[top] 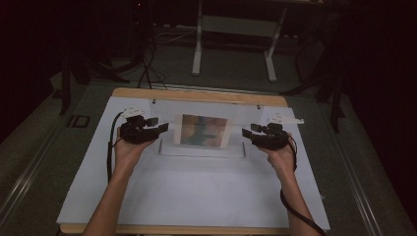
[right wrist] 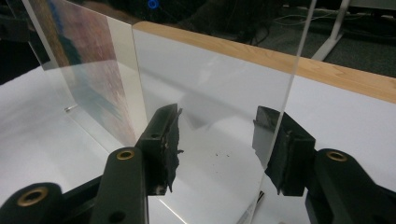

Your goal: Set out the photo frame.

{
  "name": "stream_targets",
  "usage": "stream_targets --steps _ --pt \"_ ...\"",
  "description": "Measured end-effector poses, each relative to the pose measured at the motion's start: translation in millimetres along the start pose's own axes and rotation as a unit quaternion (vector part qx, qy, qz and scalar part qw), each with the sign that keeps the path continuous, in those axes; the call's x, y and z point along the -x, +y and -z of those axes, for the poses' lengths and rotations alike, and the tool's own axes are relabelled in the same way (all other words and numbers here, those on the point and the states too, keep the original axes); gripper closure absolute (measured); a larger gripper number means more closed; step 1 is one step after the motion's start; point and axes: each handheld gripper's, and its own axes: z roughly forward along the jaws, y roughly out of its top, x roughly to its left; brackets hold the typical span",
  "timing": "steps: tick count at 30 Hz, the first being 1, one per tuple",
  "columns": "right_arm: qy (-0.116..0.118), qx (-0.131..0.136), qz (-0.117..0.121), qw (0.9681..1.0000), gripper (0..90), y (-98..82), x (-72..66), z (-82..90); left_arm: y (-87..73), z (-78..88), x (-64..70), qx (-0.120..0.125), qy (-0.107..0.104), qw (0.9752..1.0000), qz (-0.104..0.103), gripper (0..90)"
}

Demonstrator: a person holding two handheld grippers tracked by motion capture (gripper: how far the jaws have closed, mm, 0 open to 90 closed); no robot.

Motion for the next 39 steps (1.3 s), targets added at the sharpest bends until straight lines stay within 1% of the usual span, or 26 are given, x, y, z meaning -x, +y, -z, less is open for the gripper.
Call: stream_targets --steps 2,4,6,7,14,17,18,19,25,26,29,30,31,32,33,34,36,37,39 --pt "-0.001 -0.005 0.007 1.0 47.1 1.2 -0.9 0.2 0.0 1.0 0.5 -0.001 0.003 1.0 -0.007 45.5" --pt "-0.005 -0.007 0.011 0.9999 45.6 1.7 -1.4 0.3 -0.2 1.3 0.4 0.001 0.006 0.9999 -0.01 44.2" --pt "-0.009 -0.008 0.016 0.9998 43.4 2.4 -1.9 1.3 -0.7 2.4 -0.3 0.003 0.007 1.0 -0.006 44.0" --pt "-0.01 -0.007 0.019 0.9997 42.9 2.5 -1.9 2.2 -1.5 4.9 -1.7 0.01 0.007 0.9999 -0.004 43.4" --pt "-0.01 -0.008 0.024 0.9996 41.1 1.9 -3.2 8.9 -3.0 13.1 -5.1 0.019 0.012 0.9998 0.0 43.5" --pt "-0.01 -0.008 0.029 0.9995 40.3 2.4 -4.0 14.6 -3.9 20.4 -6.8 0.027 0.015 0.9995 0.002 43.5" --pt "-0.01 -0.008 0.03 0.9995 40.3 2.3 -3.6 16.4 -3.9 20.4 -6.8 0.027 0.015 0.9995 0.002 43.5" --pt "-0.011 -0.008 0.029 0.9995 40.3 2.1 -3.2 18.3 -4.5 24.7 -7.5 0.029 0.017 0.9994 0.003 43.5" --pt "-0.013 -0.01 0.025 0.9996 40.3 -1.1 1.6 25.6 -8.0 33.4 -9.9 0.03 0.022 0.9993 0.003 43.5" --pt "-0.015 -0.015 0.022 0.9995 40.2 -6.6 6.2 29.6 -12.5 39.2 -13.1 0.029 0.027 0.9992 0.004 43.5" --pt "-0.02 -0.018 0.013 0.9996 40.1 -13.2 12.3 34.3 -15.8 43.8 -16.0 0.033 0.032 0.9989 0.008 43.5" --pt "-0.022 -0.018 0.009 0.9995 40.1 -15.7 14.8 35.9 -18.4 47.3 -19.2 0.032 0.038 0.9987 0.013 43.5" --pt "-0.022 -0.018 0.009 0.9995 40.1 -15.7 14.8 35.9 -18.4 47.3 -19.2 0.032 0.038 0.9987 0.013 43.4" --pt "-0.027 -0.018 -0.002 0.9995 40.1 -21.5 19.4 38.8 -21.5 50.8 -21.5 0.031 0.043 0.9985 0.013 43.4" --pt "-0.027 -0.018 -0.002 0.9995 40.1 -21.5 19.4 38.8 -21.5 50.8 -21.5 0.031 0.043 0.9985 0.013 43.4" --pt "-0.031 -0.024 -0.008 0.9992 40.0 -27.1 23.9 40.1 -24.7 53.1 -23.7 0.027 0.052 0.9982 0.013 43.4" --pt "-0.04 -0.032 -0.008 0.9986 39.7 -31.6 27.3 41.2 -26.5 54.1 -24.9 0.025 0.054 0.9981 0.014 43.3" --pt "-0.04 -0.032 -0.008 0.9986 39.7 -31.6 27.3 41.2 -28.4 54.8 -26.0 0.023 0.057 0.998 0.015 43.3" --pt "-0.052 -0.039 -0.012 0.9978 39.4 -37.9 31.9 42.4 -34.4 55.9 -29.4 0.016 0.065 0.9976 0.017 43.3"
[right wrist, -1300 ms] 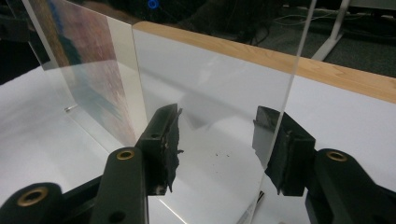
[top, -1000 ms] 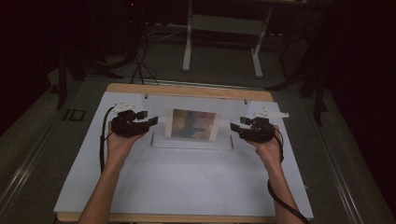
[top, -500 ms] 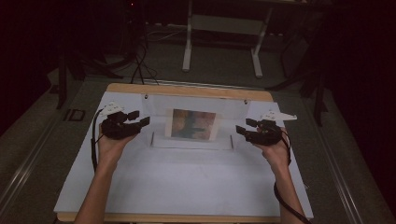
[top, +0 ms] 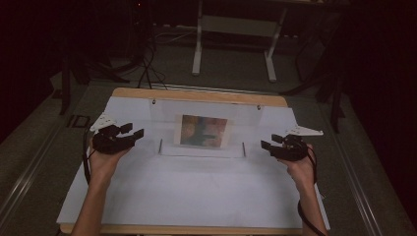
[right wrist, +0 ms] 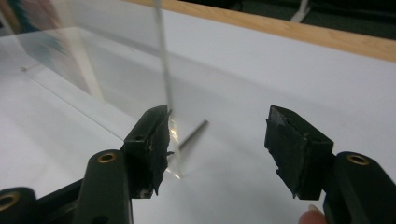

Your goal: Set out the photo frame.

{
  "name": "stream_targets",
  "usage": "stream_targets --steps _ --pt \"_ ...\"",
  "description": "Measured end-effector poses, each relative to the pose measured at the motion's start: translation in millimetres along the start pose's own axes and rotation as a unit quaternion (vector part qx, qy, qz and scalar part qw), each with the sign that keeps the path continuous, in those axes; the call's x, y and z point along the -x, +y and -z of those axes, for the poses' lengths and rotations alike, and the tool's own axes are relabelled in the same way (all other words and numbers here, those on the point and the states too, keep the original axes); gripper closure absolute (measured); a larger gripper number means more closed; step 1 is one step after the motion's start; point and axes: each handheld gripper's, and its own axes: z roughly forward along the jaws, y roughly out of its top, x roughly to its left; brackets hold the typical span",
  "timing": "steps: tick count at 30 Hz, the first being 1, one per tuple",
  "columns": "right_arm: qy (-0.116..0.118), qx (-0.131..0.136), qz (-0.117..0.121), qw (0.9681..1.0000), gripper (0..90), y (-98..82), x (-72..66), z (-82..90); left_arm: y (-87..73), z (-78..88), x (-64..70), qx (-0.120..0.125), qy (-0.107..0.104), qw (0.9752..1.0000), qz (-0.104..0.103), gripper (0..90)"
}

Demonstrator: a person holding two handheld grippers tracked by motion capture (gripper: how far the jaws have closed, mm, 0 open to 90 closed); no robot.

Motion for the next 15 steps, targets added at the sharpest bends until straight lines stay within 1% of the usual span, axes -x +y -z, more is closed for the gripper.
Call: stream_targets --steps 3,5,6,9,10,11,13,14,15 --pt "-0.009 -0.006 -0.008 0.9999 39.3 -5.6 4.6 -0.7 -4.1 0.2 -2.5 -0.005 0.004 1.0 0.0 43.3" --pt "-0.014 -0.009 -0.013 0.9998 39.2 -9.2 8.0 -1.6 -10.5 -0.3 -6.7 -0.014 0.014 0.9998 0.002 43.3" --pt "-0.018 -0.012 -0.014 0.9997 39.1 -10.8 9.8 -2.3 -10.5 -0.3 -6.7 -0.014 0.014 0.9998 0.002 43.3" --pt "-0.029 -0.019 -0.025 0.9991 38.6 -16.6 15.0 -4.5 -20.3 -4.0 -15.3 -0.025 0.03 0.9991 0.013 43.3" --pt "-0.029 -0.019 -0.025 0.9991 38.6 -16.6 15.0 -4.5 -20.3 -4.0 -15.3 -0.025 0.03 0.9991 0.013 43.3" --pt "-0.036 -0.025 -0.031 0.9986 37.6 -21.6 19.6 -6.8 -26.6 -7.8 -20.2 -0.036 0.042 0.9983 0.017 43.3" --pt "-0.046 -0.033 -0.042 0.9975 35.6 -26.7 24.0 -9.7 -33.5 -13.0 -24.6 -0.051 0.053 0.9971 0.02 43.3" --pt "-0.048 -0.039 -0.047 0.997 33.1 -29.0 26.8 -11.0 -33.5 -13.0 -24.6 -0.051 0.053 0.9971 0.02 43.3" --pt "-0.051 -0.043 -0.053 0.9963 31.1 -30.9 29.9 -12.6 -37.2 -16.3 -26.5 -0.059 0.056 0.9964 0.024 43.3"
